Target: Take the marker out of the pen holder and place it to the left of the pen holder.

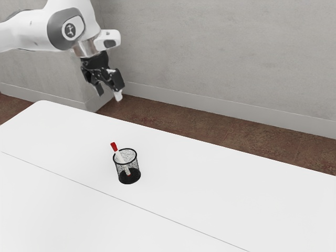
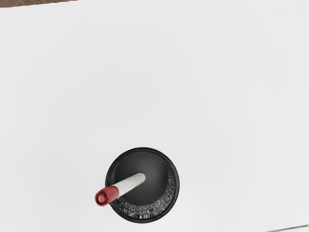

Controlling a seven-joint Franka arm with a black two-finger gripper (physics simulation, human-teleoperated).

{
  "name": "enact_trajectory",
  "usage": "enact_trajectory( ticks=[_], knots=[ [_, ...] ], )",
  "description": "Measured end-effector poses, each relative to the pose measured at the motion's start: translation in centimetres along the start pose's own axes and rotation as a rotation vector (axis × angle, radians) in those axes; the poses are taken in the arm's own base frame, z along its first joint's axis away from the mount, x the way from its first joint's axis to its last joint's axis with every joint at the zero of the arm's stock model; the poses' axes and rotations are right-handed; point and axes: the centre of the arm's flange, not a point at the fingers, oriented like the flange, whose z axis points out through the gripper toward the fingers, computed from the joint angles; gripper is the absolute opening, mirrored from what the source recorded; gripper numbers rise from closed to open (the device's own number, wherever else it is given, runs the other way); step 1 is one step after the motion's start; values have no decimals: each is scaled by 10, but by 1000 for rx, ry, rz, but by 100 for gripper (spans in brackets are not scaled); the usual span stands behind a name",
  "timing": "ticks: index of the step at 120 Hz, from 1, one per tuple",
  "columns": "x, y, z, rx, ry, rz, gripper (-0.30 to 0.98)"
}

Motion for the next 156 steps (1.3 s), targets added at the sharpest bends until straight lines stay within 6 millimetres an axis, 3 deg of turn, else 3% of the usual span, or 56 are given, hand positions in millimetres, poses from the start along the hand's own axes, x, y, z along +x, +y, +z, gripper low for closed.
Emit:
enact_trajectory(
  ticks=[8, 16, 29, 43, 65, 78, 108, 134, 156],
  knots=[
    [-2, 15, -10, 4, 3, 13, 62],
    [-4, 22, 0, 3, -25, 14, 64],
    [-16, 18, 49, -7, -118, -10, 66],
    [-21, -4, 92, -20, -195, -61, 67],
    [-19, -27, 149, -63, -276, -125, 61],
    [-15, -40, 170, -91, -291, -152, 55],
    [-2, -73, 197, -123, -294, -194, 39],
    [8, -79, 211, -132, -296, -191, 32],
    [14, -81, 212, -131, -288, -189, 21]
  ],
)
